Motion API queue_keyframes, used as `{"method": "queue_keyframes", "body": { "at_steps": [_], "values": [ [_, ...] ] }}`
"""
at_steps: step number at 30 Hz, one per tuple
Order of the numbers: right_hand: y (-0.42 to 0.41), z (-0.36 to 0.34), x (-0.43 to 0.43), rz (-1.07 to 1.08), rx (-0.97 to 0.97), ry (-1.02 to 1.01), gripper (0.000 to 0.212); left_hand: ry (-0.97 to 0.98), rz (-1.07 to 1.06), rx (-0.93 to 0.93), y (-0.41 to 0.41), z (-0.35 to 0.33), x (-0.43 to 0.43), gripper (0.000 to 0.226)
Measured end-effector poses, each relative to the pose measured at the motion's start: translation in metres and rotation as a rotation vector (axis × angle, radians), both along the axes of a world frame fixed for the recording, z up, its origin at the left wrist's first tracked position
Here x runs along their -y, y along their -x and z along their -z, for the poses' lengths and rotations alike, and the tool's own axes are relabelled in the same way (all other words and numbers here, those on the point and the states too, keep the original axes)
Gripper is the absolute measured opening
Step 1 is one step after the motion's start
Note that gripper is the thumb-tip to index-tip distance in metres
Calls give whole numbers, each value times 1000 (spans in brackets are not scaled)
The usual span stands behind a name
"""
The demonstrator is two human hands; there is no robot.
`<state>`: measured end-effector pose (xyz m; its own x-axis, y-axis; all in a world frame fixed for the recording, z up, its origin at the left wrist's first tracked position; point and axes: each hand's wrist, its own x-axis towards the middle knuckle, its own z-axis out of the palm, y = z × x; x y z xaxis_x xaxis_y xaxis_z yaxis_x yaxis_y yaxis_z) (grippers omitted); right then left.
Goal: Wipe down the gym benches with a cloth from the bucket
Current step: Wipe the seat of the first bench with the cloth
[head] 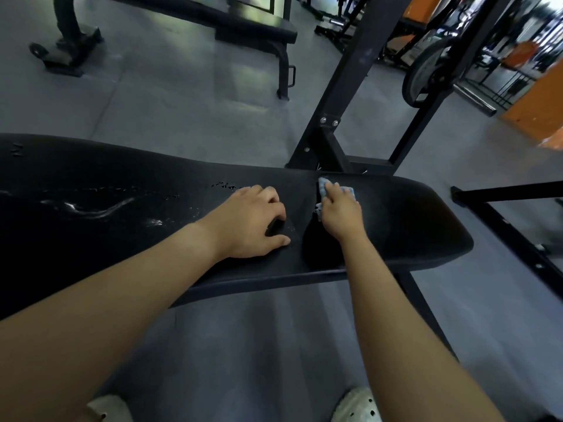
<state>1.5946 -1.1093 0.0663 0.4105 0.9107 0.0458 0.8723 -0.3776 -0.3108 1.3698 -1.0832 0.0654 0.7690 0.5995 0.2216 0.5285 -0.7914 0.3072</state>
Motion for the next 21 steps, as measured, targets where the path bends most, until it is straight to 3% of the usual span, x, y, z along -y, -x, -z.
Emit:
{"method": "queue_keyframes", "body": {
  "at_steps": [5,8,12,18,21],
  "values": [
    [33,11,2,-235,17,-72,44,23,-5,-12,-5,-2,-5,57],
    [12,3,-18,-221,-29,-34,46,32,-8,-36,-7,-7,-7,57],
    [17,2,-35,-220,67,14,43,45,-11,-27,-7,-9,-9,53],
    [16,5,-16,-530,52,25,51,46,-10,-8,-6,-6,-12,51],
    [-17,2,-29,-472,72,18,49,31,-17,-23,-8,-5,-11,52]
  ]
}}
